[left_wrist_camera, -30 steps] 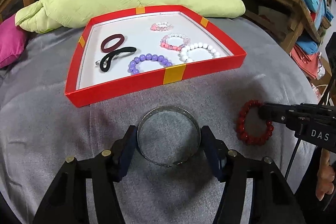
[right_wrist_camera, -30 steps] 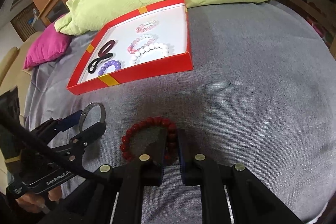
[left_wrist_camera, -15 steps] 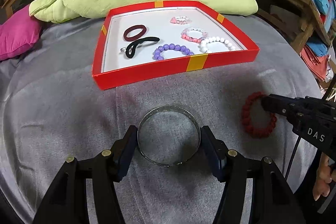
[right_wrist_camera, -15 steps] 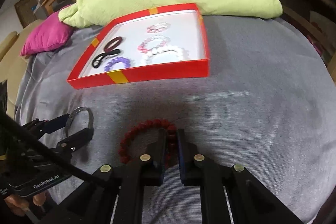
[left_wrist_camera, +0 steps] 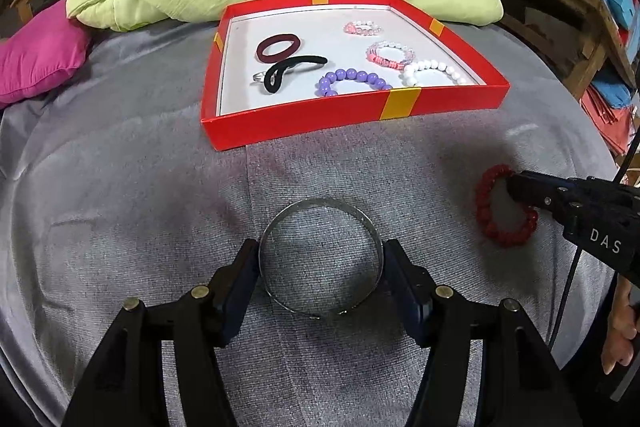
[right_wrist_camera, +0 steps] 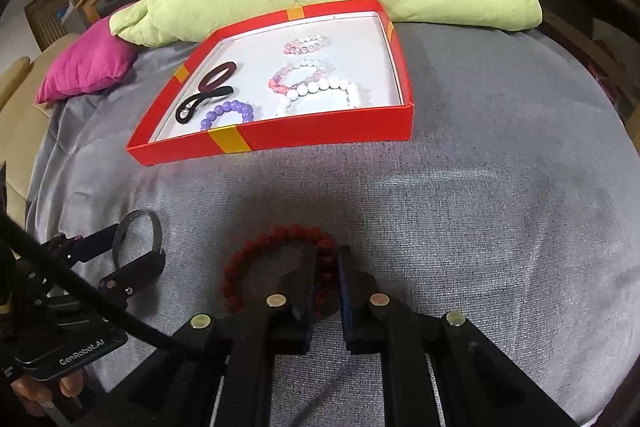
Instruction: Organize jewelry
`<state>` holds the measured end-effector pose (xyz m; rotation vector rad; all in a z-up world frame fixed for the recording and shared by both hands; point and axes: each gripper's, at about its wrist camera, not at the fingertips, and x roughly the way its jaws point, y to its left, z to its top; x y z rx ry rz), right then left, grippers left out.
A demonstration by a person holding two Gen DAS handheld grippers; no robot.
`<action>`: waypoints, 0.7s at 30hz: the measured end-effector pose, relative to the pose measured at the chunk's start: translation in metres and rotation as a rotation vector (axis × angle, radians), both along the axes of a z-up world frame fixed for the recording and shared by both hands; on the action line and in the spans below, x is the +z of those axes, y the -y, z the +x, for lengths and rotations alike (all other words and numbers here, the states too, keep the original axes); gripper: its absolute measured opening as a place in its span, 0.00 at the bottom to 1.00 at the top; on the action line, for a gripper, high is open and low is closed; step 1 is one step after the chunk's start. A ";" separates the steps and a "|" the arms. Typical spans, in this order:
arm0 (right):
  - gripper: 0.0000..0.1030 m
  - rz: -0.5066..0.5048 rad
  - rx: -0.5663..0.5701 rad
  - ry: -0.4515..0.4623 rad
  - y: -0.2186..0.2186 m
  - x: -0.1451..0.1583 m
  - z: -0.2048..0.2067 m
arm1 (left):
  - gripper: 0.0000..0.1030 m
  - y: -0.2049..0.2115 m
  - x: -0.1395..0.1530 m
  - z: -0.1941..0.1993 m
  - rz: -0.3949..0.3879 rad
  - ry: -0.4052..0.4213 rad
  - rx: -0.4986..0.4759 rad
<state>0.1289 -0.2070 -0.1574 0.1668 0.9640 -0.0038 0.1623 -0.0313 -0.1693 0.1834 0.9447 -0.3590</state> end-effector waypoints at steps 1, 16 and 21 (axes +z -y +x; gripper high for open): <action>0.13 0.000 0.000 0.000 0.000 0.000 0.000 | 0.65 0.001 -0.001 0.000 0.000 0.000 -0.001; 0.13 0.022 0.002 -0.012 0.004 0.000 0.002 | 0.98 0.008 -0.010 0.000 -0.010 -0.015 -0.005; 0.13 0.022 -0.002 -0.010 0.003 0.000 0.000 | 0.99 0.009 -0.008 -0.001 0.006 -0.029 -0.028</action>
